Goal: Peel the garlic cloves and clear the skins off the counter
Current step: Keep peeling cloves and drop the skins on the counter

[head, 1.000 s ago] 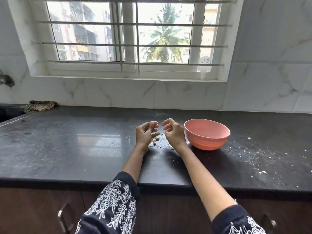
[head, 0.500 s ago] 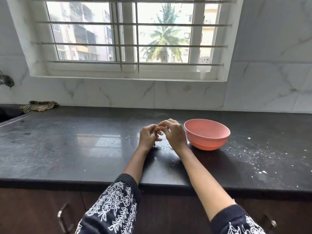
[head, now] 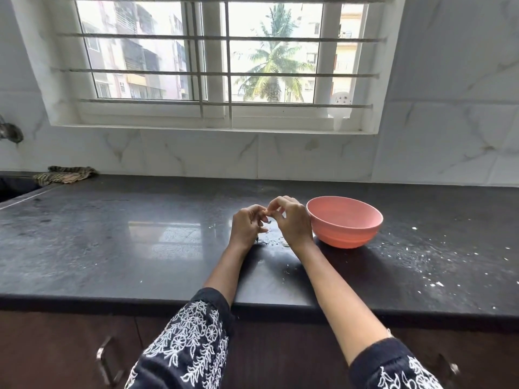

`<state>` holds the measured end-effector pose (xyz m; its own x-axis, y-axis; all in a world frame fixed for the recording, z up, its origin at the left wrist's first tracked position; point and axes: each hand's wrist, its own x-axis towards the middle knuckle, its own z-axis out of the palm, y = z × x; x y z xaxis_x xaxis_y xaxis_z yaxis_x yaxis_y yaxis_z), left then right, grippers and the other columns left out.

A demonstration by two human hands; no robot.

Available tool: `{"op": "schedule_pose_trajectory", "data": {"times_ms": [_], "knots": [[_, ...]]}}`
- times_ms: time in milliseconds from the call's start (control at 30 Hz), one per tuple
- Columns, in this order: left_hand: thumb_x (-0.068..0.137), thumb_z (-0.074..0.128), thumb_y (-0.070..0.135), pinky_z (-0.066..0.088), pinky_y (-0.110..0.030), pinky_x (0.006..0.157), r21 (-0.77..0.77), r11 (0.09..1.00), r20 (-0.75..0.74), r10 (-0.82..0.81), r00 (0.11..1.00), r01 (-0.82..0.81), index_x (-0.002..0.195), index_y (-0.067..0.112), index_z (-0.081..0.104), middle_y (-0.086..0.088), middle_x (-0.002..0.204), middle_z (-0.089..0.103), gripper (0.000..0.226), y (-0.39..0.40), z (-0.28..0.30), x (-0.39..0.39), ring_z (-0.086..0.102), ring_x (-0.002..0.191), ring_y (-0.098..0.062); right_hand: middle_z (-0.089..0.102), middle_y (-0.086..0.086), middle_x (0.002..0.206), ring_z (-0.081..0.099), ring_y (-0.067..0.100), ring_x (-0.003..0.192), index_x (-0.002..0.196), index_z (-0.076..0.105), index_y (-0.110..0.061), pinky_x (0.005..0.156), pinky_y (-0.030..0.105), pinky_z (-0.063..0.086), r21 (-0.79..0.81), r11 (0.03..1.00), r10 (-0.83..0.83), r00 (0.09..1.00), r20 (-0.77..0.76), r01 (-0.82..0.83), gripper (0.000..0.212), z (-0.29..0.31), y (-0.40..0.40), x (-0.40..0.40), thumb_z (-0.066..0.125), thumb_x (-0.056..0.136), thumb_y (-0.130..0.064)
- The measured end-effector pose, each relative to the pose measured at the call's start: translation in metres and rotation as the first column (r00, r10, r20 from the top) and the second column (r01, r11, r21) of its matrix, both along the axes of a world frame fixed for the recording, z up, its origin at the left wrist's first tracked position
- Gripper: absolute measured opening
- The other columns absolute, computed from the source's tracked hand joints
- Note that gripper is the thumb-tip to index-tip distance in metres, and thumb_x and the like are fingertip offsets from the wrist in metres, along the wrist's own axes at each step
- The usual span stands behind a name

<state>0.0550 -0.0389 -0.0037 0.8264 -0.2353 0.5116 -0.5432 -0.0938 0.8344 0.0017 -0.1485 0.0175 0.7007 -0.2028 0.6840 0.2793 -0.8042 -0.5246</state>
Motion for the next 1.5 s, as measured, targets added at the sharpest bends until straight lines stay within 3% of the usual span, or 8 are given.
{"op": "schedule_pose_trajectory", "data": {"times_ms": [233,367,700,800,1000,1167,1267,1500], "knots": [[0.088,0.040,-0.014,0.052,-0.015,0.050,-0.002,1.000,-0.036,-0.013,0.999,0.013,0.084,0.007,0.065,-0.001,0.061,0.057,0.032,-0.001,-0.001,-0.001,0.052,0.046,0.000,0.059,-0.004,0.084,0.051,0.015,0.086,0.081,0.062,-0.014,0.062,0.027,0.032,-0.023,0.999,0.020,0.997,-0.080,-0.022,0.006,-0.001,0.001,-0.001,0.059,0.084,-0.009],[0.090,0.044,-0.009,0.052,-0.017,0.050,-0.048,0.998,-0.095,-0.031,0.995,0.026,0.084,0.007,0.065,-0.005,0.065,0.060,0.027,-0.001,0.000,-0.002,0.056,0.051,-0.004,0.054,-0.003,0.087,0.050,0.017,0.093,0.086,0.062,-0.012,0.064,0.030,0.039,-0.044,0.999,0.012,0.996,-0.092,-0.017,0.009,-0.001,0.001,0.000,0.056,0.087,-0.006],[0.097,0.048,0.011,0.055,-0.031,0.050,-0.390,0.921,-0.359,-0.157,0.920,0.005,0.081,0.011,0.061,-0.005,0.080,0.065,0.020,0.001,0.010,-0.008,0.064,0.056,-0.010,0.062,0.003,0.091,0.054,0.021,0.092,0.082,0.065,-0.009,0.072,0.032,0.042,-0.078,0.995,0.048,0.989,-0.141,-0.059,0.008,0.000,0.003,-0.001,0.059,0.083,-0.003],[0.096,0.050,0.013,0.056,-0.028,0.054,-0.387,0.922,-0.357,-0.146,0.923,-0.004,0.085,0.010,0.063,-0.005,0.082,0.065,0.017,0.002,0.011,-0.009,0.061,0.068,-0.013,0.066,0.002,0.086,0.057,0.021,0.087,0.080,0.065,-0.011,0.069,0.030,0.042,-0.045,0.999,0.001,0.997,-0.073,-0.004,0.023,-0.001,0.002,-0.002,0.050,0.079,0.005],[0.095,0.052,0.011,0.056,-0.022,0.053,-0.358,0.934,-0.339,-0.123,0.933,-0.007,0.093,0.004,0.064,-0.004,0.081,0.065,0.014,0.001,0.011,-0.009,0.057,0.071,-0.012,0.056,-0.005,0.069,0.047,0.013,0.071,0.074,0.057,-0.015,0.064,0.030,0.040,0.000,0.997,-0.080,0.996,-0.038,0.080,0.013,0.002,0.004,-0.004,0.061,0.084,-0.022],[0.092,0.055,0.007,0.055,-0.022,0.054,-0.315,0.949,-0.317,-0.127,0.940,0.022,0.085,0.005,0.066,0.000,0.070,0.064,0.014,0.000,0.009,-0.010,0.057,0.063,-0.008,0.061,-0.001,0.083,0.052,0.016,0.080,0.101,0.065,-0.016,0.070,0.031,0.045,-0.024,0.998,0.062,0.998,0.012,-0.062,0.021,0.001,0.005,-0.003,0.062,0.082,-0.010],[0.092,0.055,0.005,0.053,-0.019,0.051,-0.287,0.957,-0.311,-0.128,0.942,0.036,0.090,-0.002,0.066,0.007,0.059,0.064,0.013,-0.001,0.009,-0.010,0.059,0.052,0.000,0.064,0.004,0.088,0.057,0.022,0.087,0.095,0.069,-0.015,0.069,0.033,0.046,-0.044,0.997,0.069,0.998,0.012,-0.069,0.014,0.000,0.004,-0.002,0.059,0.086,-0.011],[0.091,0.056,0.005,0.052,-0.018,0.050,-0.196,0.979,-0.285,-0.105,0.953,0.049,0.089,-0.001,0.067,-0.007,0.070,0.063,0.013,-0.002,0.006,-0.008,0.058,0.050,0.001,0.064,0.001,0.087,0.056,0.020,0.087,0.085,0.068,-0.014,0.066,0.032,0.042,-0.095,0.995,-0.024,1.000,-0.005,0.024,0.009,0.002,0.001,-0.004,0.059,0.086,-0.015]]}}
